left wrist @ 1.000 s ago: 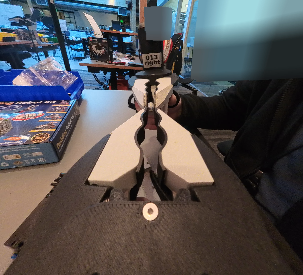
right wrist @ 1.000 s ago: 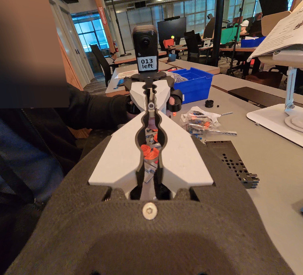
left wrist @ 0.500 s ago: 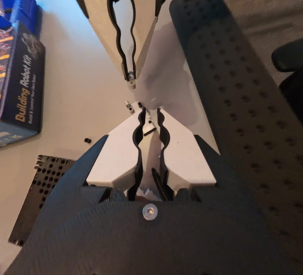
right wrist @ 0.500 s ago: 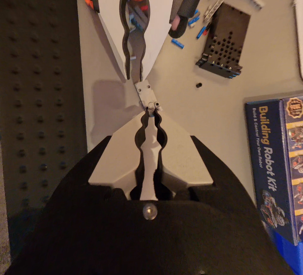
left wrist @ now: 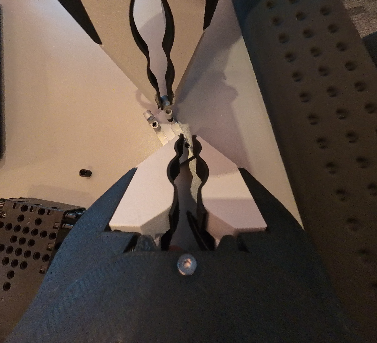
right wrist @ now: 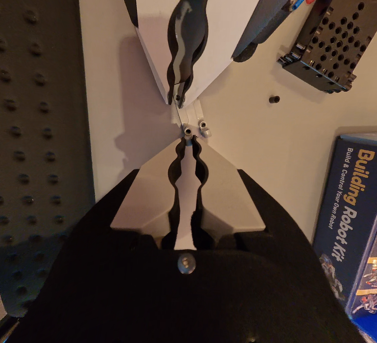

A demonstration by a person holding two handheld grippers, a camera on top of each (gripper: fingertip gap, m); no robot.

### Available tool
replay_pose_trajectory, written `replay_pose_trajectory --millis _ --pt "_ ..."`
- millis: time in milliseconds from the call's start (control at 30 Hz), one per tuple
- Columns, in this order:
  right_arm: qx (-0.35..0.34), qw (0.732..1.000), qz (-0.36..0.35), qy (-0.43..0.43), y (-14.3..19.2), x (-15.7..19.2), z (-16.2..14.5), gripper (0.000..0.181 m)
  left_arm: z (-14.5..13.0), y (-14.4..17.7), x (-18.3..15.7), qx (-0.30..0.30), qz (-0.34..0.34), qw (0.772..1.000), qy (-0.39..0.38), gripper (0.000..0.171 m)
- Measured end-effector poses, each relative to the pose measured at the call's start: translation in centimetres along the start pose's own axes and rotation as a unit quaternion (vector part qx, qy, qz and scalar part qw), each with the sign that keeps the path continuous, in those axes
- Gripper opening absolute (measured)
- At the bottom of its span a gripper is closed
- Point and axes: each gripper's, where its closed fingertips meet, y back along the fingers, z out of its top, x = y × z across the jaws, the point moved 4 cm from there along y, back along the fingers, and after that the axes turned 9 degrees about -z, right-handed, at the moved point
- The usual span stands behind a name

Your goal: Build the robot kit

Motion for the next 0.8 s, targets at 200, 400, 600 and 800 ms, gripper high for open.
replay_pose_trajectory --millis 200,400,600,800 --pt "0.044 0.999 0.005 0.028 -0.03 -0.03 0.33 0.005 -0.08 0.04 0.09 -0.005 -0.002 1.0 0.004 0.005" --pt "0.07 0.996 0.035 0.044 -0.15 -0.2 0.84 0.004 -0.37 0.13 0.07 -0.021 -0.008 1.0 0.007 0.004" --pt "0.07 0.996 0.041 0.029 -0.82 -0.18 0.76 0.004 -0.53 0.19 0.3 -0.033 -0.02 0.999 0.018 0.001" --pt "0.046 0.998 0.052 -0.008 -0.8 -0.26 0.56 0.005 -0.49 0.25 0.34 -0.028 -0.017 0.999 0.014 0.001"
